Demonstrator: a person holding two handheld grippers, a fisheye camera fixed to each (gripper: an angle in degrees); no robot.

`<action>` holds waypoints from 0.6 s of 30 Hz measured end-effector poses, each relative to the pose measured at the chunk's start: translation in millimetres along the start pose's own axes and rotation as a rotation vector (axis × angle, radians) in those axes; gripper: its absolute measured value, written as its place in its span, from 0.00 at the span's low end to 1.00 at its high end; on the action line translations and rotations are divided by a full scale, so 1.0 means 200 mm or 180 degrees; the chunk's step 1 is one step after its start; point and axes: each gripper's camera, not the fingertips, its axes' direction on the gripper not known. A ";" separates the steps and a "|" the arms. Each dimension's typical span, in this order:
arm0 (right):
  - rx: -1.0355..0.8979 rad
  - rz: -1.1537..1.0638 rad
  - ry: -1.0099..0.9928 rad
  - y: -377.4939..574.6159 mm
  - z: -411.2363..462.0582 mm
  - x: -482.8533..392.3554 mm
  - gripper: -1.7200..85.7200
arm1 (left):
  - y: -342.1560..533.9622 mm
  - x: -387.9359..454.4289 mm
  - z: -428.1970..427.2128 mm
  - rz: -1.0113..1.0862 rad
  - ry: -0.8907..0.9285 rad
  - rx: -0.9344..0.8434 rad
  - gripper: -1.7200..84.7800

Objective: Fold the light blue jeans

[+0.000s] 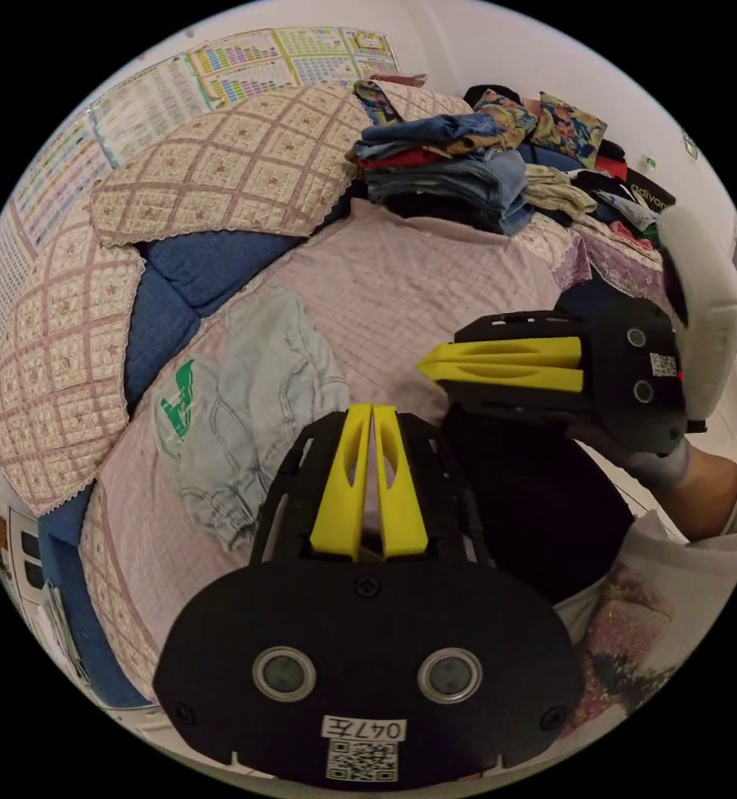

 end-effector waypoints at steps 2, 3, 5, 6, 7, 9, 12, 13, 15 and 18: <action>-0.0023 -0.0068 0.0258 0.06 0.02 -0.10 0.01 | -0.03 0.06 -0.04 0.0080 -0.0063 -0.0057 0.01; -0.0008 -0.0082 0.0280 0.07 0.03 -0.12 0.01 | -0.05 0.09 -0.07 0.0094 -0.0098 -0.0081 0.01; -0.0009 -0.0118 0.0296 0.11 0.04 -0.20 0.02 | -0.06 0.11 -0.11 0.0078 -0.0142 -0.0117 0.01; -0.0012 -0.0121 0.0288 0.12 0.04 -0.22 0.02 | -0.07 0.10 -0.13 0.0041 -0.0168 -0.0136 0.01; -0.0030 -0.0144 0.0258 0.14 0.05 -0.26 0.02 | -0.07 0.09 -0.14 0.0021 -0.0172 -0.0146 0.01; -0.0065 -0.0222 0.0326 0.15 0.07 -0.33 0.02 | -0.07 0.05 -0.16 -0.0032 -0.0130 -0.0186 0.01; -0.0065 -0.0290 0.0451 0.17 0.09 -0.41 0.03 | -0.07 -0.03 -0.18 -0.0048 -0.0115 -0.0275 0.02; -0.0094 -0.0319 0.0455 0.17 0.10 -0.44 0.03 | -0.07 -0.05 -0.19 -0.0051 -0.0129 -0.0286 0.02; -0.0146 -0.0367 0.0439 0.16 0.12 -0.48 0.03 | -0.06 -0.15 -0.24 -0.0090 -0.0155 -0.0270 0.03; -0.0220 -0.0444 0.0369 0.16 0.15 -0.54 0.03 | -0.02 -0.32 -0.30 -0.0249 -0.0092 -0.0252 0.07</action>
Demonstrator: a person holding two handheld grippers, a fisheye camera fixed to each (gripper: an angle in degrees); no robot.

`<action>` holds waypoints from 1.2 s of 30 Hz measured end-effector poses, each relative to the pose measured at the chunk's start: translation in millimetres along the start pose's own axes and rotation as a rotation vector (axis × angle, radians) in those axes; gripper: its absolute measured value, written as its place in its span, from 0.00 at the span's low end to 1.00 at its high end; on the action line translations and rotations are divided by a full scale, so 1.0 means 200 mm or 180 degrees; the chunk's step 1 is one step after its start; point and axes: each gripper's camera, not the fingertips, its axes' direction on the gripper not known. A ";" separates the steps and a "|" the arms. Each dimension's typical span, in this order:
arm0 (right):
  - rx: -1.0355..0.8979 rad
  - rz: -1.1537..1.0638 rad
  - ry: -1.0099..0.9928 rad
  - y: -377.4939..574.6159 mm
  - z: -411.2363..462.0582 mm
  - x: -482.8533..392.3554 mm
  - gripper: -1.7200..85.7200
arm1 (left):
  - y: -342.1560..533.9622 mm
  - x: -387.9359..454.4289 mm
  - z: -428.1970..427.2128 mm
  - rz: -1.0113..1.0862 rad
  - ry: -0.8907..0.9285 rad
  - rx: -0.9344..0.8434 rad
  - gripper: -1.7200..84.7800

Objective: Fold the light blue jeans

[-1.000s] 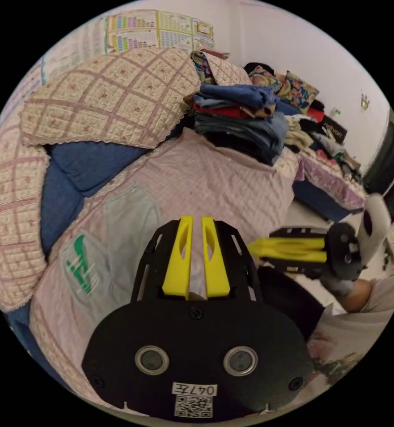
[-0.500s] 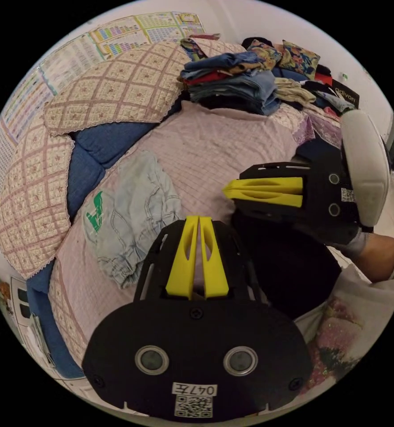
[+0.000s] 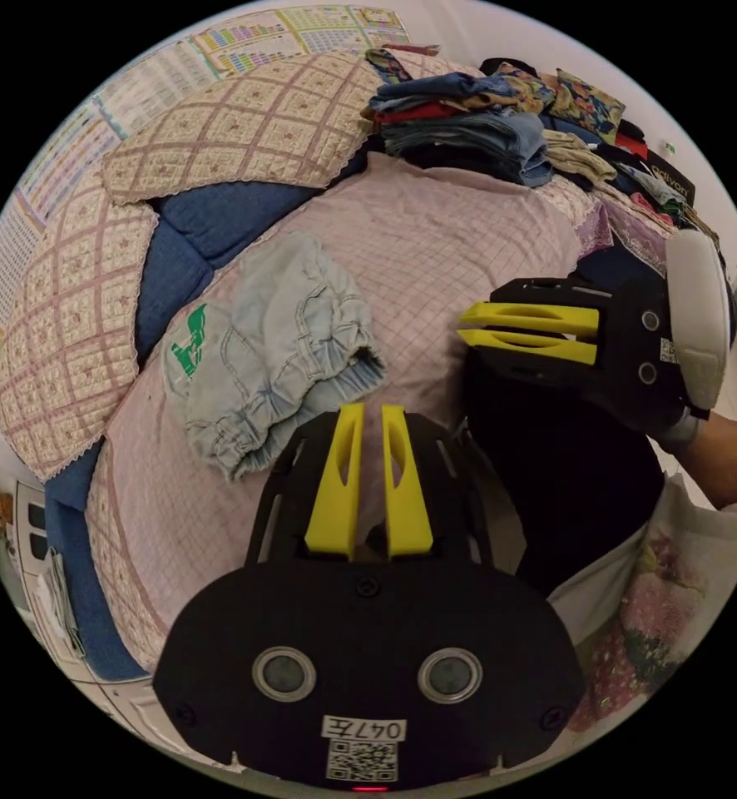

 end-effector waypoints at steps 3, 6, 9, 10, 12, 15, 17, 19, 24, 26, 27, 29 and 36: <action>-0.0029 0.0011 -0.0073 -0.01 0.00 -0.04 0.03 | 0.04 -0.19 -0.08 -0.0203 -0.0004 0.0055 0.09; 0.0026 0.0172 -0.0192 -0.02 -0.03 -0.04 0.03 | 0.09 -0.42 -0.18 -0.0547 0.0024 0.0184 0.10; 0.0173 0.0244 -0.0329 -0.07 -0.10 -0.06 0.05 | 0.16 -0.69 -0.25 -0.1028 0.0122 0.0338 0.10; 0.0214 0.0194 -0.0398 -0.10 -0.12 -0.08 0.07 | 0.17 -0.75 -0.26 -0.1116 0.0136 0.0362 0.10; 0.0253 0.0036 -0.0445 -0.16 -0.15 -0.14 0.10 | 0.23 -0.96 -0.29 -0.1420 0.0148 0.0426 0.11; 0.0318 -0.0243 -0.0430 -0.24 -0.17 -0.25 0.11 | 0.27 -1.20 -0.29 -0.1679 0.0175 0.0432 0.12; 0.0230 -0.0285 -0.0604 -0.31 -0.14 -0.30 0.13 | 0.27 -1.31 -0.26 -0.1666 0.0280 0.0308 0.14; 0.0186 -0.0329 -0.0766 -0.33 -0.11 -0.33 0.14 | 0.27 -1.37 -0.23 -0.1585 0.0335 0.0161 0.16; -0.0001 -0.0243 -0.0646 -0.39 -0.03 -0.46 0.07 | 0.26 -1.46 -0.06 -0.1479 0.0419 -0.0030 0.17; -0.0062 -0.0325 -0.0456 -0.42 -0.02 -0.52 0.03 | 0.24 -1.50 0.00 -0.1481 0.0455 -0.0116 0.17; -0.0044 -0.0360 -0.0385 -0.43 -0.04 -0.54 0.03 | 0.23 -1.52 0.04 -0.1459 0.0430 -0.0161 0.17; 0.0135 -0.0445 -0.0056 -0.47 -0.15 -0.55 0.02 | 0.23 -1.55 0.10 -0.1408 0.0385 -0.0231 0.16; 0.0424 -0.0753 0.0439 -0.43 -0.34 -0.68 0.02 | 0.31 -1.63 0.27 -0.1224 0.0669 -0.0035 0.06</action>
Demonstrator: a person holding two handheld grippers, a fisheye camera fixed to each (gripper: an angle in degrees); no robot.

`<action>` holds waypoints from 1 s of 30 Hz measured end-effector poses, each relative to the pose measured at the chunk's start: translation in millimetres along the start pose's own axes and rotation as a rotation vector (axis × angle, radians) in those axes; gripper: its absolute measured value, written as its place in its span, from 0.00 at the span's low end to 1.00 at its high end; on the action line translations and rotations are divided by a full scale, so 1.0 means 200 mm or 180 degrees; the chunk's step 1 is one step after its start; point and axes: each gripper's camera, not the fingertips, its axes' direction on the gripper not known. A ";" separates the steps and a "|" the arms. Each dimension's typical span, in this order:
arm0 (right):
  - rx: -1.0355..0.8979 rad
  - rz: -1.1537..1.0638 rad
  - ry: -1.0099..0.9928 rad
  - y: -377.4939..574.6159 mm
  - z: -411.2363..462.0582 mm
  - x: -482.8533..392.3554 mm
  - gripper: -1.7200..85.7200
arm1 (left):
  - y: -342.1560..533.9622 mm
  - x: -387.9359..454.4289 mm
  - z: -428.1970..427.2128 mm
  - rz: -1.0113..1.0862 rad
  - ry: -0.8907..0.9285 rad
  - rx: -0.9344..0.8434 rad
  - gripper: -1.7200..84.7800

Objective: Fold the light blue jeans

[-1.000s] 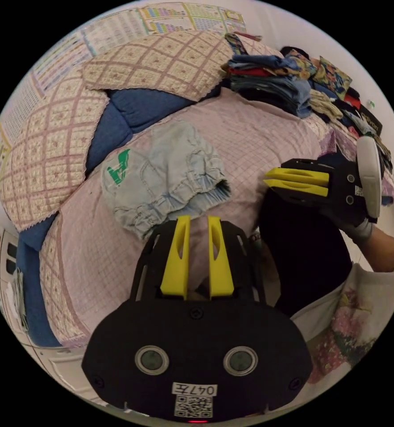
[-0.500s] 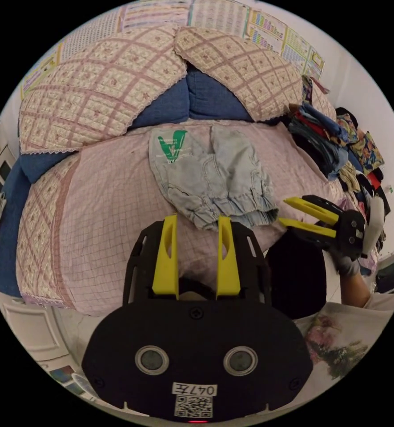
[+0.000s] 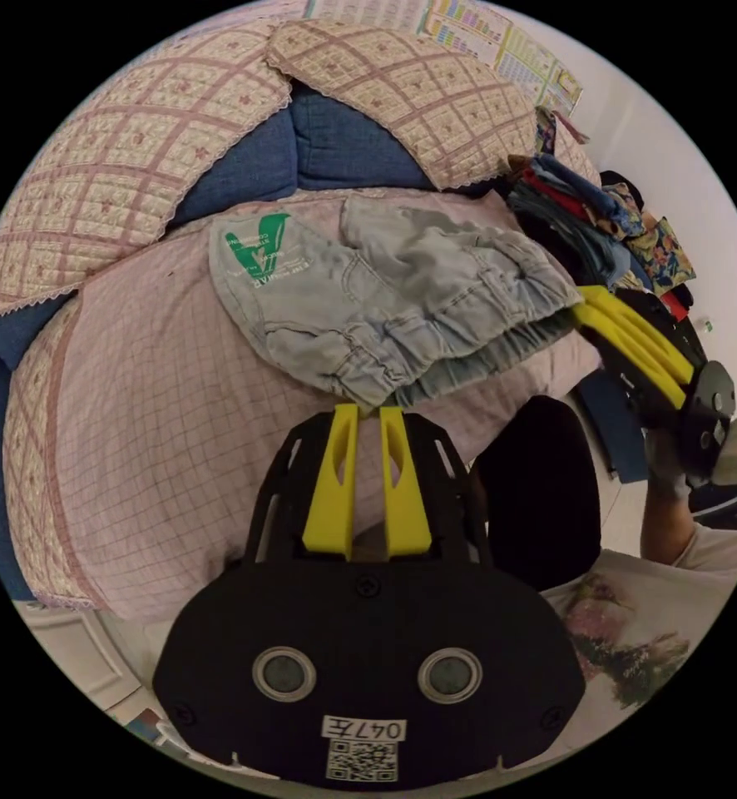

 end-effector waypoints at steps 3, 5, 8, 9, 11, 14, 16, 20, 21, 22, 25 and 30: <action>-0.0828 -0.0358 -0.0584 0.06 0.18 -0.16 0.02 | 0.06 -0.09 0.03 0.0033 0.0097 -0.0009 0.05; -0.0777 -0.0297 -0.0497 0.08 0.16 -0.20 0.02 | 0.09 -0.14 0.05 0.0073 0.0151 -0.0028 0.04; -0.0742 -0.0115 -0.0623 0.04 0.12 -0.14 0.03 | 0.14 -0.21 0.06 0.0134 0.0138 0.0007 0.04; -0.0719 -0.0046 -0.0644 0.03 0.12 -0.12 0.03 | 0.16 -0.25 0.08 0.0129 0.0161 -0.0004 0.05; -0.0543 0.0206 -0.0615 0.01 0.05 -0.05 0.07 | 0.19 -0.33 0.10 0.0040 0.0195 -0.0033 0.06; -0.0070 0.0305 -0.0636 -0.02 -0.08 -0.04 0.11 | 0.26 -0.51 0.07 -0.0202 0.0023 0.0134 0.10; 0.0192 0.0264 -0.0797 -0.07 -0.14 -0.08 0.12 | 0.28 -0.63 0.01 -0.0341 -0.0052 0.0365 0.11; 0.0570 -0.0191 -0.0805 -0.24 -0.18 -0.30 0.11 | 0.18 -0.98 0.03 -0.0783 0.0018 0.0824 0.12; 0.0608 -0.0246 -0.0766 -0.26 -0.17 -0.33 0.11 | 0.12 -1.10 0.11 -0.0927 0.0011 0.0798 0.12; 0.0632 -0.0356 -0.0735 -0.30 -0.14 -0.38 0.10 | 0.08 -1.16 0.16 -0.0991 0.0033 0.0742 0.12; 0.0565 -0.0509 -0.0676 -0.37 -0.05 -0.45 0.09 | -0.05 -1.42 0.45 -0.1299 0.0435 0.0487 0.12; 0.0184 -0.0774 -0.0714 -0.40 0.11 -0.42 0.06 | -0.14 -1.53 0.83 -0.1375 0.0288 0.0197 0.12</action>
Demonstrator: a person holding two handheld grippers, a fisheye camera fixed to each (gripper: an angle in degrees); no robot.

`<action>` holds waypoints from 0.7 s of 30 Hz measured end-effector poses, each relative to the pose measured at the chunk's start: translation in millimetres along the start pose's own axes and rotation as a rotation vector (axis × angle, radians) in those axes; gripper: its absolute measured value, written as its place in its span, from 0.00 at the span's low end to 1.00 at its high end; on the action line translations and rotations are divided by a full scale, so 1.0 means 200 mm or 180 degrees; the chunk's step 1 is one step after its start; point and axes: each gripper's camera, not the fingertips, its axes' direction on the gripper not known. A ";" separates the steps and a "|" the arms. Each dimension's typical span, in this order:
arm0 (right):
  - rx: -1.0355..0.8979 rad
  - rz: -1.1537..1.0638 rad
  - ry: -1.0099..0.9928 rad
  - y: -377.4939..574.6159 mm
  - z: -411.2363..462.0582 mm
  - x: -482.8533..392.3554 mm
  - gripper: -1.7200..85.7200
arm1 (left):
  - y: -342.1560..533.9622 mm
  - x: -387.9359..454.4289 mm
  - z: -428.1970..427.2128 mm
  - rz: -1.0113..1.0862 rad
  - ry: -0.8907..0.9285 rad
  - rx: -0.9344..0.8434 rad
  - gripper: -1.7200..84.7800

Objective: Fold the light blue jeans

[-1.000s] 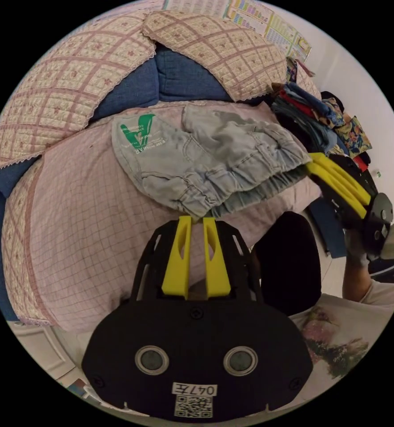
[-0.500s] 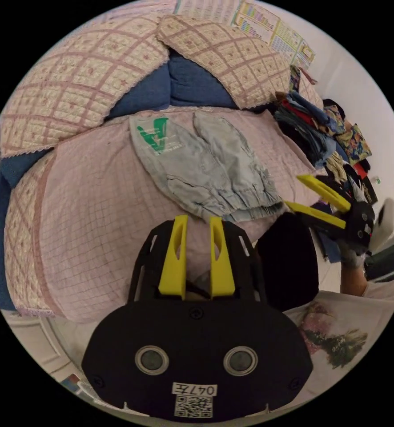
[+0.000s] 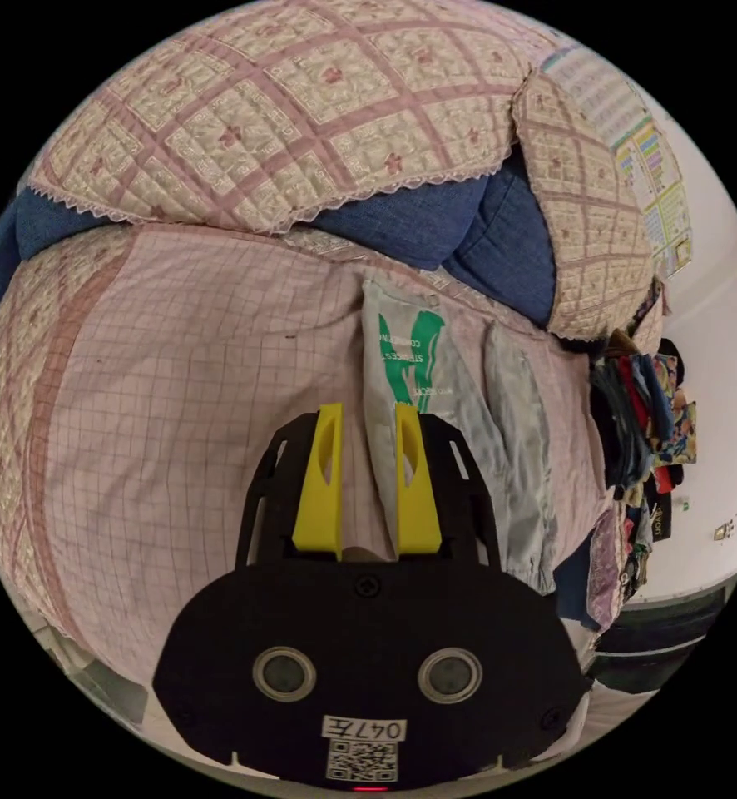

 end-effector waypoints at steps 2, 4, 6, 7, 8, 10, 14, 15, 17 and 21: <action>0.0004 0.0022 -0.0064 0.03 0.02 0.07 0.04 | 0.02 -0.01 0.10 -0.0009 0.0044 -0.0057 0.11; 0.0088 0.0168 -0.0084 0.06 0.01 0.14 0.03 | 0.07 -0.03 0.18 -0.0035 0.0080 -0.0074 0.08; 0.0254 0.0463 -0.0194 0.11 0.00 0.25 0.03 | 0.14 -0.05 0.22 -0.0069 0.0108 0.0035 0.03; 0.0365 0.0718 -0.0314 0.16 -0.01 0.34 0.03 | 0.16 -0.04 0.22 -0.0068 0.0123 0.0079 0.02; 0.0480 0.1012 -0.0458 0.21 0.00 0.43 0.03 | 0.20 -0.03 0.20 -0.0049 0.0123 0.0173 0.02; 0.0636 0.1484 -0.0712 0.31 0.02 0.57 0.03 | 0.26 0.05 0.18 -0.0002 -0.0014 0.0363 0.01; 0.0863 0.2242 -0.0974 0.55 0.06 0.83 0.02 | 0.26 0.47 0.20 0.0455 -0.0373 0.0540 0.01; 0.0872 0.2288 -0.0944 0.57 0.06 0.85 0.02 | 0.25 0.65 0.23 0.0703 -0.0363 0.0528 0.01; 0.0901 0.2426 -0.0816 0.67 0.06 0.94 0.02 | 0.27 0.95 0.28 0.1110 -0.0334 0.0484 0.01; 0.0832 0.2626 -0.0631 0.82 0.08 1.07 0.02 | 0.42 1.61 0.51 0.1903 -0.0261 0.0155 0.01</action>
